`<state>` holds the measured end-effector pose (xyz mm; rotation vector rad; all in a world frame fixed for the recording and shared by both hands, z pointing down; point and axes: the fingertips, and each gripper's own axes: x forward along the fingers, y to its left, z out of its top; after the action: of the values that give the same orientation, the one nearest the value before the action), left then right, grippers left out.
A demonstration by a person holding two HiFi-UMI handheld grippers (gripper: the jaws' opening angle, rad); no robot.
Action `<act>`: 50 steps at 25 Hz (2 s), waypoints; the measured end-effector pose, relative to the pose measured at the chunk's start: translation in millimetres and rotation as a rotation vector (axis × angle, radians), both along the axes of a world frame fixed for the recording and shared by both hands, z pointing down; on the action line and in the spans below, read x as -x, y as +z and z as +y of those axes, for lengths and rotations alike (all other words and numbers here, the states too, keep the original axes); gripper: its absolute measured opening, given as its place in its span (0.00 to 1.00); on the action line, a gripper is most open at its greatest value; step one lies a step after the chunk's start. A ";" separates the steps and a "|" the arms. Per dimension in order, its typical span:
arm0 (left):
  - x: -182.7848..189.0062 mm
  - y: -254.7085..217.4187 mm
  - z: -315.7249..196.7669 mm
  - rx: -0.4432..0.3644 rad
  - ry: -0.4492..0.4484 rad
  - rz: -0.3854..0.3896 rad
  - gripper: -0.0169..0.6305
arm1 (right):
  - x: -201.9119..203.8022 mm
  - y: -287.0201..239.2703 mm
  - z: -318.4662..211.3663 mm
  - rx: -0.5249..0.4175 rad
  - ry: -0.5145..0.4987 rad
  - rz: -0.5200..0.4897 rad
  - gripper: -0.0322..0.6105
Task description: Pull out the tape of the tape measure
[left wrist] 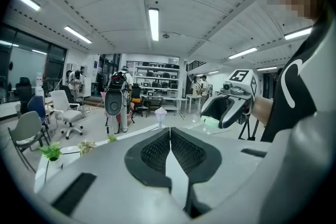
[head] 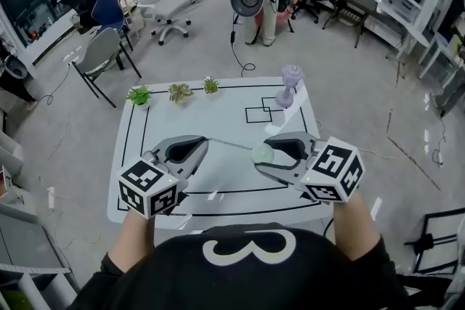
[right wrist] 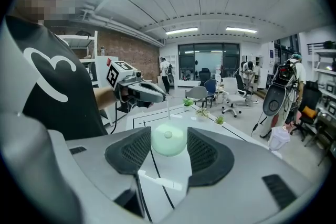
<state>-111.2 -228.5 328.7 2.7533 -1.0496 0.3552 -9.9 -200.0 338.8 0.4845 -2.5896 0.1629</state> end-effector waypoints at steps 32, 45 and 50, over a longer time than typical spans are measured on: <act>70.8 7.6 4.7 0.001 -0.237 0.012 0.05 | -19.1 11.5 18.4 0.011 0.067 0.019 0.39; 110.4 6.4 14.8 0.003 -0.342 -0.002 0.05 | -13.3 14.1 23.2 0.013 0.056 0.022 0.39; 128.0 5.5 17.7 0.002 -0.382 -0.007 0.05 | -11.1 13.4 24.0 0.014 0.048 0.025 0.39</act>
<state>-239.2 -210.8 334.2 2.4716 -1.5352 0.3066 1.2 -176.0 352.2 0.5407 -2.5519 0.1901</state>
